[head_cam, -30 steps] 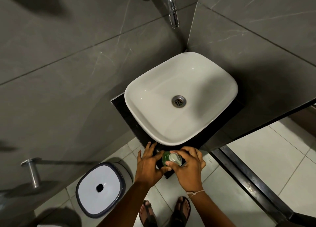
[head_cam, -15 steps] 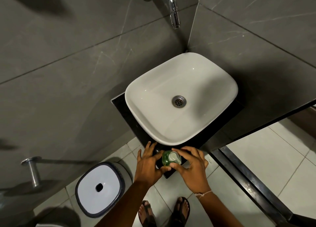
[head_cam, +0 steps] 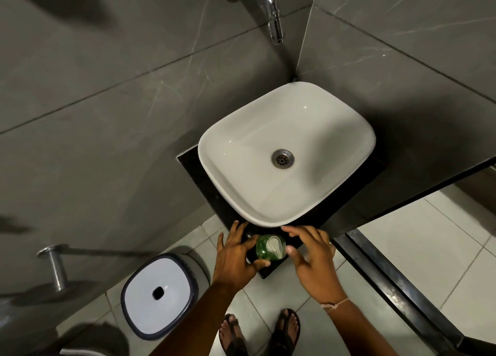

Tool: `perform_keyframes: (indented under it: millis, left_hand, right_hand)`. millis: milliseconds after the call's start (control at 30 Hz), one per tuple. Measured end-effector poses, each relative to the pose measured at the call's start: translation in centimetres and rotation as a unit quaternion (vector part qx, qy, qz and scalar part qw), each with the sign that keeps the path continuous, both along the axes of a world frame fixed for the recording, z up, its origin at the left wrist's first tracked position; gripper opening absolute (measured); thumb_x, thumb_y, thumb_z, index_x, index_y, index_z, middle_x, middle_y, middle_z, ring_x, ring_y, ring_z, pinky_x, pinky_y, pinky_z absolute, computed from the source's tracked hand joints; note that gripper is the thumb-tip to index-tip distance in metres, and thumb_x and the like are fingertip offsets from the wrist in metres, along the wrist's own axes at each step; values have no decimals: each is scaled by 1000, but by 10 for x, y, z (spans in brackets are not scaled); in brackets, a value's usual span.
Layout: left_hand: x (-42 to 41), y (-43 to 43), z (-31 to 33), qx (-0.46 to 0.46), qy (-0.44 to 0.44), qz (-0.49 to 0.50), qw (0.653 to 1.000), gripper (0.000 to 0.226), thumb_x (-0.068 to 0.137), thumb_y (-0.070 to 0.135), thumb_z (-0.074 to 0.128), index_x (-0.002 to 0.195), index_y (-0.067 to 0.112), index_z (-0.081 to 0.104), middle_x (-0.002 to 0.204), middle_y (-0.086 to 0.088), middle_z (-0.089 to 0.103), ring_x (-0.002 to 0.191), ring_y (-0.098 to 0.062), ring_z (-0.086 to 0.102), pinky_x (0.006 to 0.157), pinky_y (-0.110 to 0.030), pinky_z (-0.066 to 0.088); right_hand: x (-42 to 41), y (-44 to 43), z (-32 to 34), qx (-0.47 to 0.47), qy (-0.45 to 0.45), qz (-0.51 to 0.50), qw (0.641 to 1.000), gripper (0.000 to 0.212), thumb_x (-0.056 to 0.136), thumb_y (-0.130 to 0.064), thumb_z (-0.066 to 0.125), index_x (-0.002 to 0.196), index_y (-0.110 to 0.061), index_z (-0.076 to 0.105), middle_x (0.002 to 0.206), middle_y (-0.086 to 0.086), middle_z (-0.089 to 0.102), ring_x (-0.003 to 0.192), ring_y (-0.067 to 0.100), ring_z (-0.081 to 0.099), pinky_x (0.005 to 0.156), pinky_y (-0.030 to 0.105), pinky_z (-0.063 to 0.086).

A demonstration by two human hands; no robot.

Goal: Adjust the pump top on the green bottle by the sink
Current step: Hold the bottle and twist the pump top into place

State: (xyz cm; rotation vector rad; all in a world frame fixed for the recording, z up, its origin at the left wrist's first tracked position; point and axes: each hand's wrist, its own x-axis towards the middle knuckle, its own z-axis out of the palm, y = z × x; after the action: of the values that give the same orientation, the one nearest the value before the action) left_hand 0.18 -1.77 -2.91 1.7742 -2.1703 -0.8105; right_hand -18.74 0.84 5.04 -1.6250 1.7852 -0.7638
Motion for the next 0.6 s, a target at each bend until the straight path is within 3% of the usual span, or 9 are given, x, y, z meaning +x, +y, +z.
perform_keyframes:
  millis: [100,267,600]
  left_hand:
    - [1,0,0,2,4,0,1000,69,69,65,65,130,37,50,157,0,23,146,-19,2,116,-56,3]
    - [0,1,0,-1,4,1,1000,68,69,61,68,131,39,48,157,1,23,146,-19,2,115,-56,3]
    - [-1,1,0,-4,1,3,1000,67,70,60,70,130,39,50,157,0,24,147,-20,4,115,-55,2]
  right_hand:
    - [-1,-4,16,-20,-29,47,998,38,90,-29,54,120,-52,56,117,-29,54,114,7,43,95,32,33]
    - [7,-8,21,-14,-42,67,997,34,87,-19,66,109,-44,68,112,-19,62,110,14,48,95,45,41]
    - [13,-5,23,-7,-71,23,997,31,81,-23,72,100,-47,67,106,-18,64,107,17,49,93,52,41]
